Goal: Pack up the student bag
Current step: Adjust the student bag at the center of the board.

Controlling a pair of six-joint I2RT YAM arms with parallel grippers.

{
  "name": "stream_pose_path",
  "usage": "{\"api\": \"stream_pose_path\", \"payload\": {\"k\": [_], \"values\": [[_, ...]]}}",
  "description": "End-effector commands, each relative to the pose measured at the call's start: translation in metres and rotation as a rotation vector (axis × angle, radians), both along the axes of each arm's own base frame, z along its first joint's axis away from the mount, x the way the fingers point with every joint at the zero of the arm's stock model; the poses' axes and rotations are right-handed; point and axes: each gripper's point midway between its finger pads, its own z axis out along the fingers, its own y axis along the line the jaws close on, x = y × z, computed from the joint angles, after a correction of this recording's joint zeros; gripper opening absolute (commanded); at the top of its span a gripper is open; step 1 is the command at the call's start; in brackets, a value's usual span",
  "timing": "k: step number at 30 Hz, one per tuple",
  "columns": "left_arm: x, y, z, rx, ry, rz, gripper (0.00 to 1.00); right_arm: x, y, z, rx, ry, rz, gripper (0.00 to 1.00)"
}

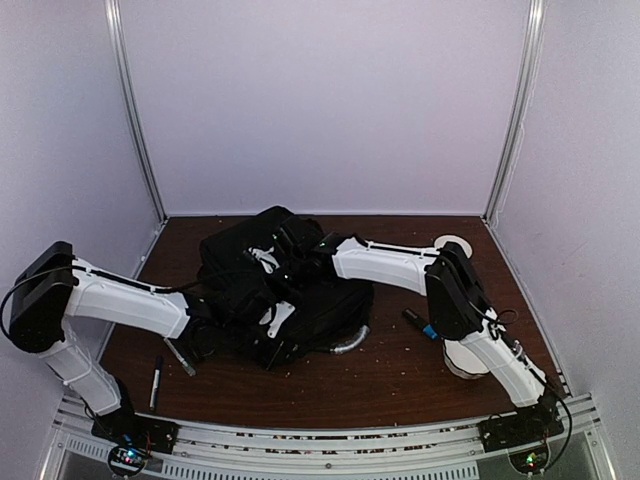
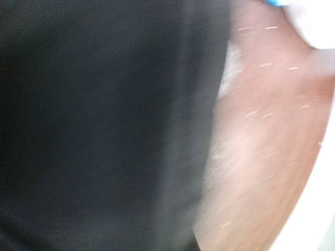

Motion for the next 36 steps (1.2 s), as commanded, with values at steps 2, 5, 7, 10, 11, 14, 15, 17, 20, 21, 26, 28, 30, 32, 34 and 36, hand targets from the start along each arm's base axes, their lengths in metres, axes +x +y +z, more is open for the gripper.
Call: {"api": "stream_pose_path", "payload": {"k": [2, 5, 7, 10, 11, 14, 15, 17, 20, 21, 26, 28, 30, 32, 34, 36], "values": [[-0.001, -0.064, 0.051, -0.201, -0.142, -0.182, 0.00, -0.022, 0.001, -0.063, -0.075, 0.119, 0.016, 0.22], [0.004, -0.072, 0.058, -0.220, -0.190, -0.191, 0.00, -0.027, 0.006, -0.039, 0.007, 0.154, 0.055, 0.22], [0.007, -0.077, 0.059, -0.217, -0.201, -0.205, 0.00, -0.024, 0.005, -0.016, 0.055, 0.144, 0.070, 0.23], [0.011, -0.086, 0.051, -0.194, -0.199, -0.221, 0.00, -0.011, -0.002, 0.021, 0.100, 0.094, 0.067, 0.24], [0.014, -0.087, 0.046, -0.177, -0.196, -0.218, 0.01, -0.007, -0.006, 0.031, 0.109, 0.081, 0.062, 0.26], [0.017, -0.090, 0.042, -0.150, -0.191, -0.223, 0.05, 0.011, -0.025, 0.058, 0.150, 0.064, 0.040, 0.29], [0.017, -0.090, 0.043, -0.148, -0.193, -0.225, 0.08, 0.017, -0.033, 0.067, 0.160, 0.055, 0.028, 0.30], [0.016, -0.088, 0.048, -0.146, -0.207, -0.225, 0.17, 0.028, -0.049, 0.084, 0.173, 0.024, 0.009, 0.33], [0.013, -0.082, 0.056, -0.125, -0.219, -0.228, 0.34, 0.038, -0.074, 0.109, 0.191, -0.011, -0.024, 0.37], [0.012, -0.081, 0.060, -0.118, -0.219, -0.236, 0.36, 0.041, -0.082, 0.118, 0.196, -0.023, -0.033, 0.39], [0.001, -0.057, 0.082, -0.072, -0.245, -0.261, 0.39, 0.036, -0.138, 0.142, 0.140, -0.121, -0.109, 0.40], [0.000, -0.041, 0.092, -0.048, -0.287, -0.252, 0.39, 0.023, -0.165, 0.125, 0.065, -0.154, -0.144, 0.39], [0.001, -0.023, 0.101, -0.019, -0.340, -0.233, 0.39, 0.010, -0.189, 0.117, 0.010, -0.197, -0.165, 0.38], [0.006, -0.007, 0.107, 0.015, -0.399, -0.202, 0.39, -0.005, -0.210, 0.108, -0.034, -0.213, -0.174, 0.38], [0.012, 0.006, 0.107, 0.047, -0.453, -0.174, 0.40, -0.024, -0.223, 0.097, -0.057, -0.184, -0.156, 0.38], [0.016, 0.010, 0.102, 0.077, -0.480, -0.177, 0.42, -0.047, -0.230, 0.083, -0.061, -0.125, -0.119, 0.38]]}}
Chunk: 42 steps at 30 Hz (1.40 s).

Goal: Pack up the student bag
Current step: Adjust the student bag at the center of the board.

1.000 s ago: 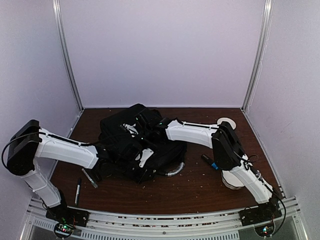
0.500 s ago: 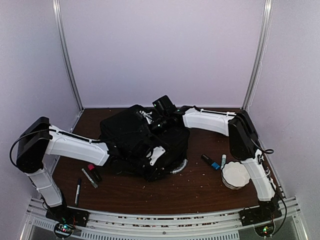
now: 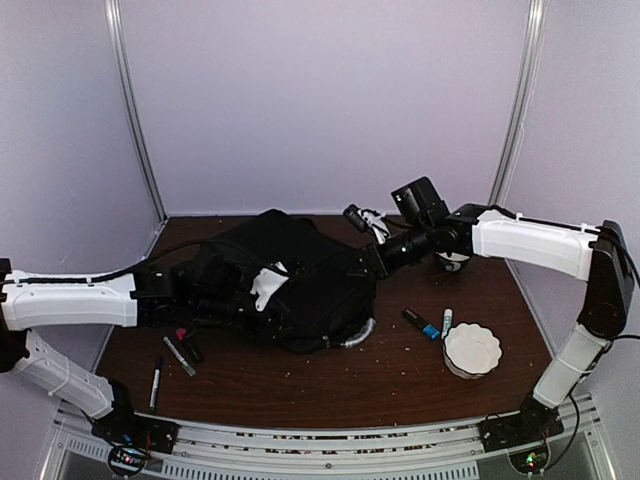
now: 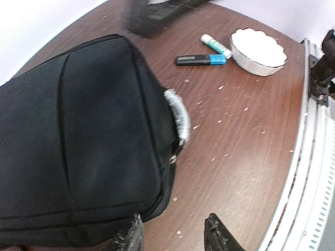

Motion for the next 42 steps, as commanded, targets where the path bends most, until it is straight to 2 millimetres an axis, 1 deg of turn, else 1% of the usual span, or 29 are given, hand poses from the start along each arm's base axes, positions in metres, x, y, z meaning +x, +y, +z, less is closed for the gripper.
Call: {"api": "stream_pose_path", "payload": {"k": [1, 3, 5, 7, 8, 10, 12, 17, 20, 26, 27, 30, 31, 34, 35, 37, 42], "values": [[0.012, 0.024, -0.029, 0.155, -0.087, 0.036, 0.43, -0.037, -0.020, -0.043, -0.076, 0.070, 0.049, 0.39], [0.016, 0.020, -0.038, 0.193, -0.093, 0.018, 0.44, -0.056, -0.021, -0.059, -0.083, 0.105, 0.090, 0.42], [0.019, 0.014, -0.048, 0.223, -0.096, -0.006, 0.44, -0.074, -0.018, -0.075, -0.099, 0.133, 0.137, 0.43], [0.020, 0.007, -0.058, 0.247, -0.102, -0.039, 0.45, -0.088, -0.013, -0.092, -0.123, 0.169, 0.170, 0.44], [0.021, 0.003, -0.063, 0.259, -0.102, -0.056, 0.45, -0.092, -0.011, -0.098, -0.127, 0.182, 0.180, 0.44], [0.024, -0.001, -0.066, 0.267, -0.119, -0.068, 0.45, -0.091, -0.006, -0.110, -0.140, 0.204, 0.179, 0.43], [0.029, -0.006, -0.066, 0.271, -0.147, -0.072, 0.45, -0.087, -0.002, -0.115, -0.152, 0.214, 0.178, 0.40], [0.038, -0.015, -0.076, 0.315, -0.185, -0.111, 0.46, -0.083, 0.000, -0.123, -0.158, 0.230, 0.174, 0.40], [0.044, -0.017, -0.081, 0.352, -0.215, -0.112, 0.46, -0.084, -0.002, -0.123, -0.156, 0.220, 0.169, 0.39], [0.051, -0.024, -0.085, 0.376, -0.250, -0.130, 0.45, -0.077, -0.010, -0.112, -0.124, 0.183, 0.138, 0.39], [0.052, -0.025, -0.086, 0.381, -0.249, -0.133, 0.43, -0.077, -0.012, -0.110, -0.120, 0.180, 0.134, 0.39], [0.054, -0.027, -0.088, 0.395, -0.242, -0.132, 0.30, -0.075, -0.014, -0.107, -0.121, 0.164, 0.132, 0.39], [0.055, -0.028, -0.088, 0.395, -0.243, -0.127, 0.24, -0.075, -0.015, -0.107, -0.124, 0.156, 0.131, 0.39], [0.059, -0.033, -0.082, 0.366, -0.244, -0.108, 0.03, -0.074, -0.016, -0.103, -0.117, 0.137, 0.130, 0.39], [0.061, -0.036, -0.080, 0.349, -0.237, -0.097, 0.00, -0.073, -0.016, -0.103, -0.120, 0.132, 0.126, 0.38], [0.065, -0.044, -0.075, 0.297, -0.210, -0.081, 0.00, -0.070, -0.018, -0.103, -0.136, 0.124, 0.116, 0.37], [0.073, -0.062, -0.058, 0.100, -0.103, -0.066, 0.00, -0.070, -0.022, -0.106, -0.156, 0.122, 0.105, 0.36]]}}
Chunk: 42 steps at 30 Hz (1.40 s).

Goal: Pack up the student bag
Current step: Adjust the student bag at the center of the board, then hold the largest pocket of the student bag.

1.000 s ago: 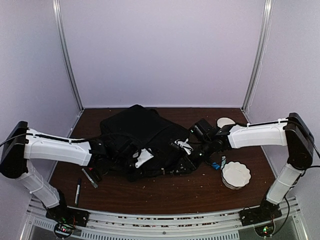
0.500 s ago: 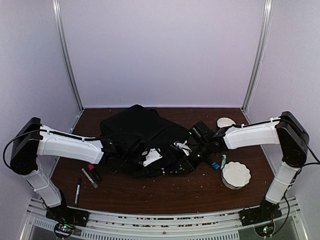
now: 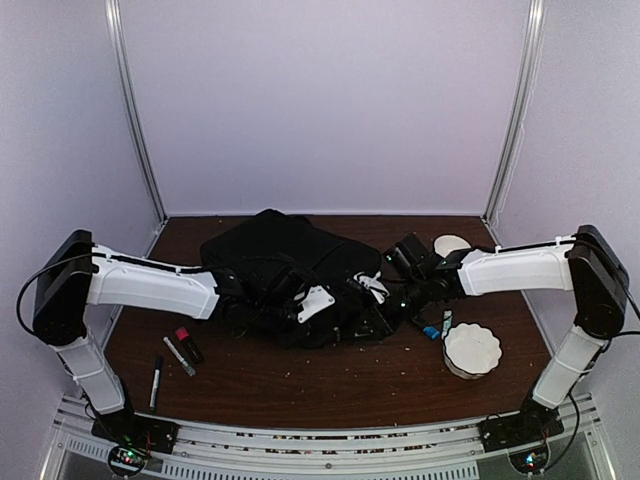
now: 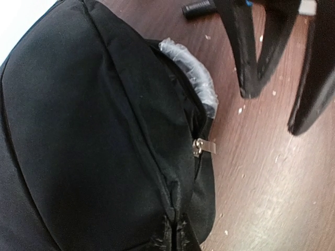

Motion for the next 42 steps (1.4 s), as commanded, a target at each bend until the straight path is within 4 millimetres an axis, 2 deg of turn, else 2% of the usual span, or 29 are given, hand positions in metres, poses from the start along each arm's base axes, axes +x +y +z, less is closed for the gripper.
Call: {"api": "stream_pose_path", "payload": {"k": [1, 6, 18, 23, 29, 33, 42], "values": [[0.022, -0.029, 0.034, -0.242, 0.059, 0.038, 0.00, 0.005, -0.007, 0.004, -0.016, -0.045, -0.017, 0.36], [0.023, -0.037, 0.036, -0.266, 0.091, 0.022, 0.00, 0.018, -0.009, -0.005, -0.058, -0.057, -0.056, 0.38], [0.022, -0.041, 0.034, -0.275, 0.123, 0.017, 0.00, 0.041, 0.001, -0.036, -0.130, -0.020, -0.100, 0.44], [0.023, -0.041, 0.035, -0.280, 0.127, 0.018, 0.00, 0.053, 0.005, -0.040, -0.126, -0.060, -0.125, 0.48], [0.022, -0.041, 0.034, -0.283, 0.132, 0.017, 0.00, 0.054, 0.019, -0.036, -0.043, -0.087, -0.076, 0.49], [0.022, -0.040, 0.034, -0.285, 0.133, 0.018, 0.00, 0.060, 0.023, -0.038, -0.039, -0.093, -0.084, 0.42], [0.022, -0.035, 0.029, -0.281, 0.136, 0.028, 0.00, 0.059, 0.011, -0.033, -0.050, -0.100, -0.114, 0.13]]}}
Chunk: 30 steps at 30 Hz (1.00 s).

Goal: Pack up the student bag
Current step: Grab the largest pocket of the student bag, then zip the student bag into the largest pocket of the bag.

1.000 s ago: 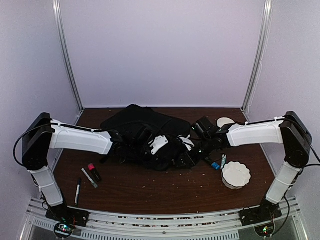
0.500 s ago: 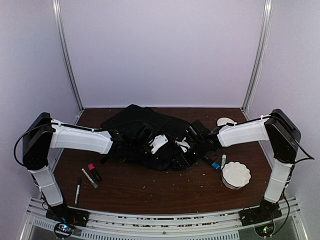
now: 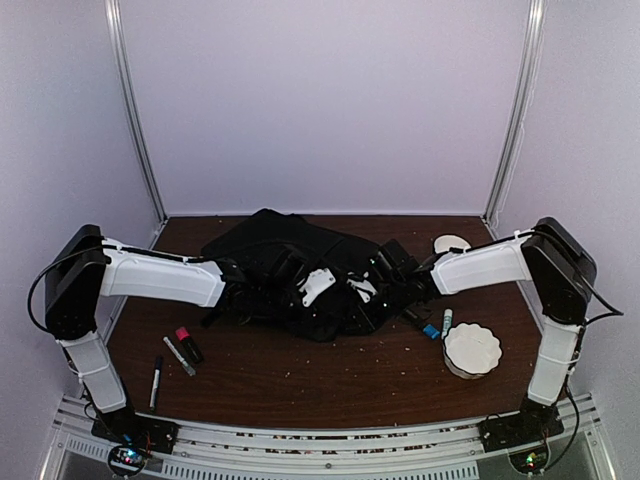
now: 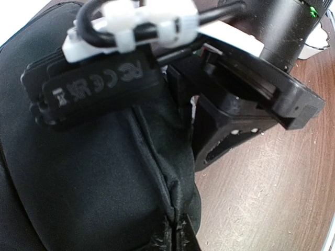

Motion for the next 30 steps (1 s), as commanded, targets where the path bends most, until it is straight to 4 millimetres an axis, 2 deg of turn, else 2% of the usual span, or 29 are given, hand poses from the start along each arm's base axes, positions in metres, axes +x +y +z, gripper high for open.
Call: {"api": "stream_pose_path", "payload": {"k": [1, 8, 14, 21, 27, 30], "values": [[0.009, -0.011, 0.019, -0.086, -0.039, 0.001, 0.00, 0.006, -0.004, 0.013, 0.019, -0.037, -0.022, 0.11], [0.009, -0.006, 0.018, -0.064, -0.044, 0.001, 0.00, -0.011, -0.027, 0.012, -0.051, -0.015, 0.017, 0.00], [0.003, -0.004, 0.015, -0.057, -0.032, -0.020, 0.00, -0.020, -0.052, 0.003, -0.136, -0.037, 0.035, 0.00], [-0.012, 0.001, 0.013, -0.064, 0.011, -0.062, 0.00, 0.004, -0.083, -0.014, -0.255, -0.039, -0.022, 0.00], [-0.027, 0.007, 0.008, -0.049, 0.062, -0.092, 0.00, 0.023, -0.089, -0.010, -0.259, -0.038, -0.059, 0.00], [-0.033, 0.015, 0.005, -0.042, 0.075, -0.089, 0.00, 0.032, -0.098, -0.009, -0.297, -0.062, -0.080, 0.00]]}}
